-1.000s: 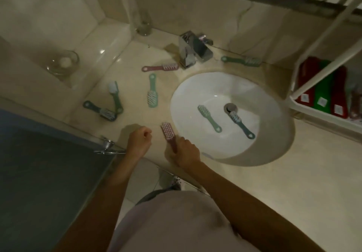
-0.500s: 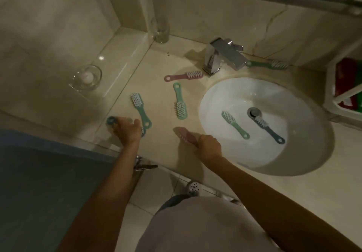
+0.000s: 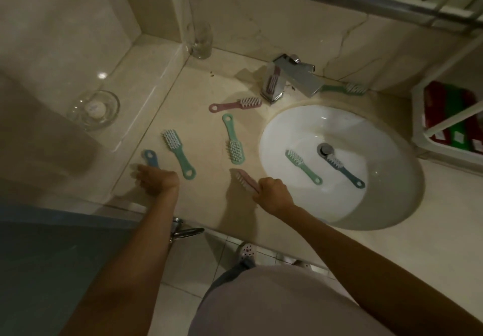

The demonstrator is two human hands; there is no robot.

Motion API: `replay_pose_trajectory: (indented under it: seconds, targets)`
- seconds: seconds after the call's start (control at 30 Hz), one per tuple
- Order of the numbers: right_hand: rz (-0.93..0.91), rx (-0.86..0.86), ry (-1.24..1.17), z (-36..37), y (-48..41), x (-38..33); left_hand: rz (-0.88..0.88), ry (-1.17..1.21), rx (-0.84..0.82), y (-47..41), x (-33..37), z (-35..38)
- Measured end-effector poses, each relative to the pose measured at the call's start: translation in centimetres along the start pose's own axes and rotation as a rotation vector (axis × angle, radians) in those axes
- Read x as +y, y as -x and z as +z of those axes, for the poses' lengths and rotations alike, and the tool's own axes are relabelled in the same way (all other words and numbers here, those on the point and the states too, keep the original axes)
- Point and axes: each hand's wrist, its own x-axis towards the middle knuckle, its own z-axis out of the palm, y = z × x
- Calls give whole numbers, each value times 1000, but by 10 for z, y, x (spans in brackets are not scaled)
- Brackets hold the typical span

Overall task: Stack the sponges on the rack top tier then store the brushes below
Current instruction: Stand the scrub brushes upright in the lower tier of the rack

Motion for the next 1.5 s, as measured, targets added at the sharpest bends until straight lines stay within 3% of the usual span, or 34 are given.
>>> replay_pose_trajectory:
  seconds: [0.17, 0.3, 0.4, 0.57, 0.67, 0.83, 0.97, 1.1, 1.33, 1.5]
  targets:
    - [76, 37, -78, -10, -2, 0, 152, 110, 82, 10, 2, -6]
    - [163, 69, -475, -39, 3, 2, 506, 253, -18, 46, 31, -9]
    - [172, 119, -812, -65, 15, 14, 747, 135, -215, 79, 62, 4]
    - [126, 160, -1158, -107, 46, 54, 1086, -47, -868, 138, 106, 43]
    - [130, 234, -1316, -127, 67, 82, 1196, -148, -1093, 182, 125, 69]
    - [54, 394, -1694, -152, 102, 136, 1242, -137, -1311, 257, 141, 104]
    - [142, 634, -1394, -165, 127, 187, 1152, -182, -1409, 310, 146, 130]
    - [277, 654, -1231, -176, 148, 241, 972, -132, -1521, 367, 148, 155]
    - [260, 694, -1265, -220, 167, 335, 742, -75, -1447, 460, 169, 214]
    - [317, 740, -834, -244, 167, 389, 596, 4, -1262, 510, 201, 252]
